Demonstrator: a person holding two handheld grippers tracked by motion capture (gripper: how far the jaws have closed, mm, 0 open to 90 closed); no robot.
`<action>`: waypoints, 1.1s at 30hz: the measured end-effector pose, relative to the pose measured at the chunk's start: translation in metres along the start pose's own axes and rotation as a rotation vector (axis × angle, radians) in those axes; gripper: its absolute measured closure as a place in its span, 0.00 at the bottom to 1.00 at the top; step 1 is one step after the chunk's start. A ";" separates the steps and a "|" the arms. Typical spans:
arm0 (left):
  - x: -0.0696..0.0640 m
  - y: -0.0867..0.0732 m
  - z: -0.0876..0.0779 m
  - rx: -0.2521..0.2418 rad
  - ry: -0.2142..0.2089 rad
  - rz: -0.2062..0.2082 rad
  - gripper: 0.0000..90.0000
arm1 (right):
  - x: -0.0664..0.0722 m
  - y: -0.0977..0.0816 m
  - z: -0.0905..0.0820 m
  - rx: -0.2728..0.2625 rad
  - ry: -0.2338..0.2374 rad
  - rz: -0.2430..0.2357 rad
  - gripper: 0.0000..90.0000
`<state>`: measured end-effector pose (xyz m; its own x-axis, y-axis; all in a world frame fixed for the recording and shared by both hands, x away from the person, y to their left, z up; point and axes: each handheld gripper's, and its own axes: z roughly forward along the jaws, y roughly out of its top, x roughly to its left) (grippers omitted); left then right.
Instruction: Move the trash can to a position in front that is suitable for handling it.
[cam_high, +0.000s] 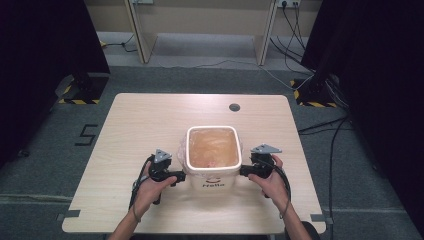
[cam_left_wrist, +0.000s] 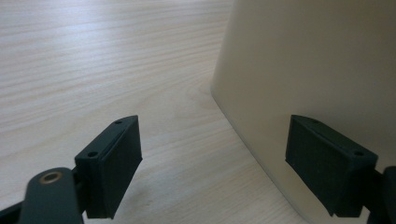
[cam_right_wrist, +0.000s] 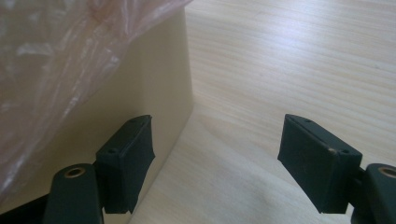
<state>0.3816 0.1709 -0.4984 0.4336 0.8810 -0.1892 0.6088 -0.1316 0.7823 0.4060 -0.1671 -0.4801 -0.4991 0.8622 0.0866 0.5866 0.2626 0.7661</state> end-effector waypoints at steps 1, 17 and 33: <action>0.001 0.000 0.000 0.000 0.004 -0.001 0.20 | 0.000 0.001 0.001 0.000 0.005 0.002 0.29; 0.004 -0.003 -0.001 -0.010 0.016 -0.024 0.21 | 0.005 0.002 0.006 -0.003 0.011 0.021 0.33; 0.000 -0.009 -0.010 -0.002 0.029 -0.020 0.30 | 0.013 -0.005 -0.002 0.005 0.055 0.024 0.33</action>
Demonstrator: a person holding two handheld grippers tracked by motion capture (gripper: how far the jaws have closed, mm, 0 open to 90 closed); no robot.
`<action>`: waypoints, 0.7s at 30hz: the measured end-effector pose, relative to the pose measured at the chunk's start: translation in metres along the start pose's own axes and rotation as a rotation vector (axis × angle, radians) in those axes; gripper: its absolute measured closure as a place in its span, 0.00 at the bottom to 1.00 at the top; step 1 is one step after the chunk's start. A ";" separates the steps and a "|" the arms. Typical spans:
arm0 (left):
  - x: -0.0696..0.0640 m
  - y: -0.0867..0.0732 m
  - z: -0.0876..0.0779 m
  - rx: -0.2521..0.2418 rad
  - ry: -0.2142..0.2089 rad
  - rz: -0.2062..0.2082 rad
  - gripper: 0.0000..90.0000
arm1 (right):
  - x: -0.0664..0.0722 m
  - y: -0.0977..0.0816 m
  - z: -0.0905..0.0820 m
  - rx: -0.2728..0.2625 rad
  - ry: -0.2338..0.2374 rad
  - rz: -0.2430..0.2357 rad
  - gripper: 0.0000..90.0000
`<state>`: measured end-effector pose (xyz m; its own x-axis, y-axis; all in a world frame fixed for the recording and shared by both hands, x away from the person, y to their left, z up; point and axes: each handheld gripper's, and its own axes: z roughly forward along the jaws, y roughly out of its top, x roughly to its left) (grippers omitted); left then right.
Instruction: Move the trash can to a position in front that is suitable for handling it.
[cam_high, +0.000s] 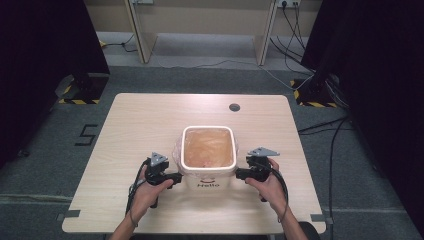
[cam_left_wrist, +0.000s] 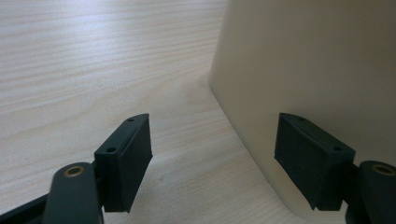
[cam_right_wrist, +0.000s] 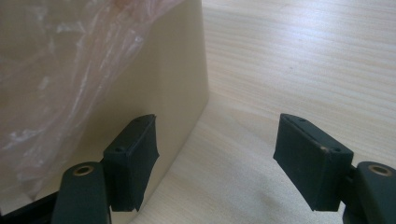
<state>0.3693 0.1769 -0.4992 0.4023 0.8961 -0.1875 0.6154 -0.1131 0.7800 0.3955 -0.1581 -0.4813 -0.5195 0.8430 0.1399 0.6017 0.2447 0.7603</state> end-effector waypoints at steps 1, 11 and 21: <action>0.000 0.000 0.000 0.000 -0.001 -0.002 0.30 | 0.000 0.000 0.000 -0.001 0.000 -0.001 0.33; 0.001 -0.003 -0.002 0.002 -0.006 -0.006 0.29 | 0.000 0.000 0.003 -0.002 0.003 0.005 0.33; 0.010 -0.001 -0.007 -0.030 0.015 -0.008 0.21 | -0.009 -0.001 -0.003 -0.024 0.019 0.025 0.22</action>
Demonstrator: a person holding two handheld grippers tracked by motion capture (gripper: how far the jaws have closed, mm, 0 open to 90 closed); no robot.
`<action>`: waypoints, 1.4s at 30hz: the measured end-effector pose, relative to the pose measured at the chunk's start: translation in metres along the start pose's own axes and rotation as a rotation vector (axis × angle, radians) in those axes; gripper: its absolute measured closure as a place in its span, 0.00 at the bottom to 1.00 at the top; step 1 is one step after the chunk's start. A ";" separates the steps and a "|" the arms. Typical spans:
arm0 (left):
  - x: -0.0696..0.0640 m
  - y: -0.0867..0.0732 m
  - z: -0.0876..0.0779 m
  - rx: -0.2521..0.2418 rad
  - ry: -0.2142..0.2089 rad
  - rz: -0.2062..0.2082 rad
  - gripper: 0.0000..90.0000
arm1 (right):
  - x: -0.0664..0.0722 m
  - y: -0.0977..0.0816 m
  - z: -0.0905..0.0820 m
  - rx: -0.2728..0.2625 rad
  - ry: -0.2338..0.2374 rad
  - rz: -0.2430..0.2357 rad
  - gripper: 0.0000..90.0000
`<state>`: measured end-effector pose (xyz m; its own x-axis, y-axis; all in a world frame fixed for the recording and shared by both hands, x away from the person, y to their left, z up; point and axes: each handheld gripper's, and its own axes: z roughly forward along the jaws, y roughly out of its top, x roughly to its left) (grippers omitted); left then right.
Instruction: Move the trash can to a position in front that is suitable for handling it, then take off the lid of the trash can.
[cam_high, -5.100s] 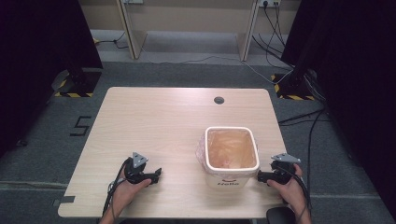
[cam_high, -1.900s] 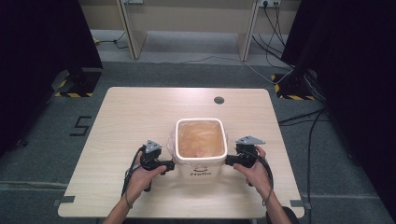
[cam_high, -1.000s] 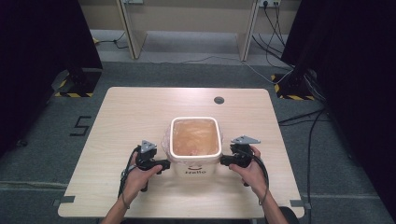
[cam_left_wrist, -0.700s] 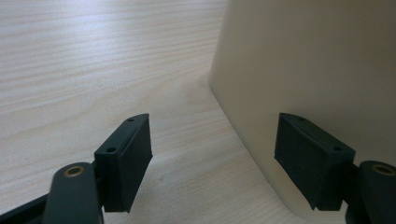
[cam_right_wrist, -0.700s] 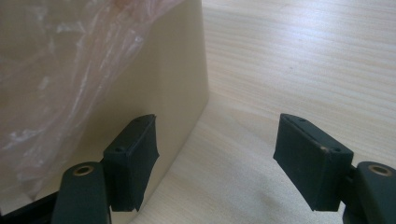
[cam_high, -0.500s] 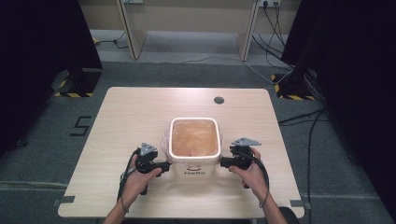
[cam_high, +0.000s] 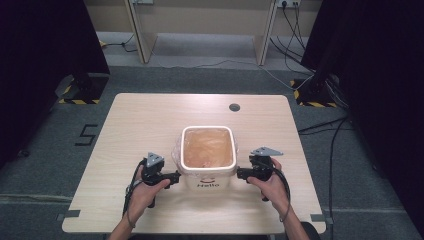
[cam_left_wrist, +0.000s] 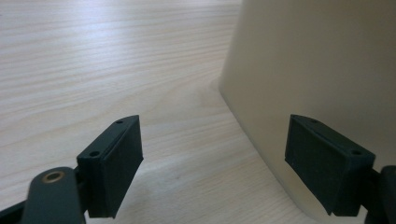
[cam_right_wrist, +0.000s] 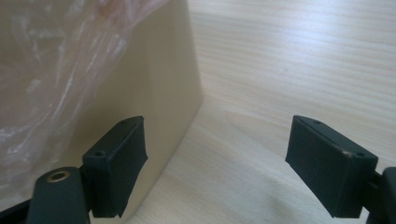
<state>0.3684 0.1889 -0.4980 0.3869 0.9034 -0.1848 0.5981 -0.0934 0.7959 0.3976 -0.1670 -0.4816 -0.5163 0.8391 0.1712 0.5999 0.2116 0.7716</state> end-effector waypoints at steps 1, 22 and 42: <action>0.002 0.000 -0.001 -0.003 0.003 -0.004 0.21 | -0.002 0.000 -0.002 -0.005 -0.001 0.006 0.22; 0.016 -0.008 -0.011 0.049 0.032 -0.002 0.20 | -0.024 0.002 -0.013 -0.071 0.013 0.079 0.22; 0.015 -0.037 -0.028 0.116 0.026 0.073 0.20 | -0.028 0.022 -0.034 -0.158 -0.003 0.088 0.22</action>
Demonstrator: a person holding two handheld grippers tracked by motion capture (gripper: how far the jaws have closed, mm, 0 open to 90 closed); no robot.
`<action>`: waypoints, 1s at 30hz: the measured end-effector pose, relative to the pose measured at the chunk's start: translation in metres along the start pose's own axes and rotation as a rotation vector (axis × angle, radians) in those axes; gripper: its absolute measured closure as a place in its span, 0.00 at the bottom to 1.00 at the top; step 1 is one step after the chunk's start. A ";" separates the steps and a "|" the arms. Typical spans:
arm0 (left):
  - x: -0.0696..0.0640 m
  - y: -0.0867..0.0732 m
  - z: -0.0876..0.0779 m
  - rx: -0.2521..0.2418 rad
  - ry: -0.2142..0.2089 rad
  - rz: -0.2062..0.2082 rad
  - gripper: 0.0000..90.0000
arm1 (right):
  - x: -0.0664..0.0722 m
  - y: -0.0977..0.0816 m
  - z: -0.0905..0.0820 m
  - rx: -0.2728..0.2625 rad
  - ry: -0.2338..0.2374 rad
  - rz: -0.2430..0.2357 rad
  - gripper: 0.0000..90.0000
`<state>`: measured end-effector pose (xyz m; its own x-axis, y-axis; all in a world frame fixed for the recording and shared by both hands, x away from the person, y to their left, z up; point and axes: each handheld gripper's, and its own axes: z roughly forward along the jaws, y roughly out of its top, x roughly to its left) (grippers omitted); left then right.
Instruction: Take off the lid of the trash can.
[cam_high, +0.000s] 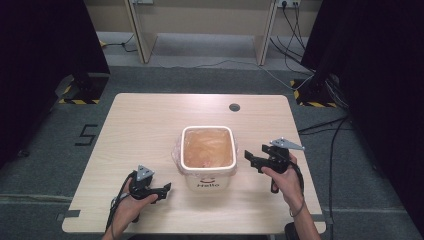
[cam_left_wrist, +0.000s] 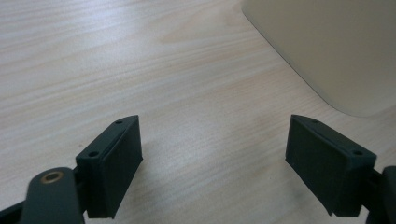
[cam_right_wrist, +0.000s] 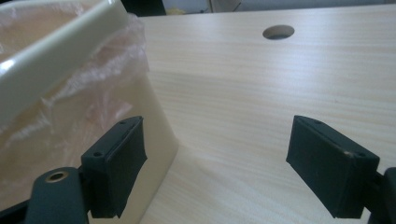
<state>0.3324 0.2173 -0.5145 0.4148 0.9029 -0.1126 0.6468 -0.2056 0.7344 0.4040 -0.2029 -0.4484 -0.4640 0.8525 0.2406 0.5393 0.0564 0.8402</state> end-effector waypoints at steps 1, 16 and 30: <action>0.000 -0.001 0.000 0.005 -0.002 0.003 0.20 | 0.000 0.002 -0.001 -0.007 0.002 0.002 0.22; -0.005 -0.010 0.004 -0.008 0.036 0.087 0.16 | 0.012 0.024 -0.003 -0.058 0.019 -0.020 0.22; -0.006 -0.009 0.005 -0.005 0.030 0.094 0.13 | 0.020 0.051 -0.001 -0.107 0.036 -0.065 0.22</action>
<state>0.3271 0.2123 -0.5238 0.4544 0.8905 -0.0227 0.6024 -0.2884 0.7443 0.4216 -0.1835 -0.4003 -0.5216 0.8294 0.1999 0.4304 0.0534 0.9011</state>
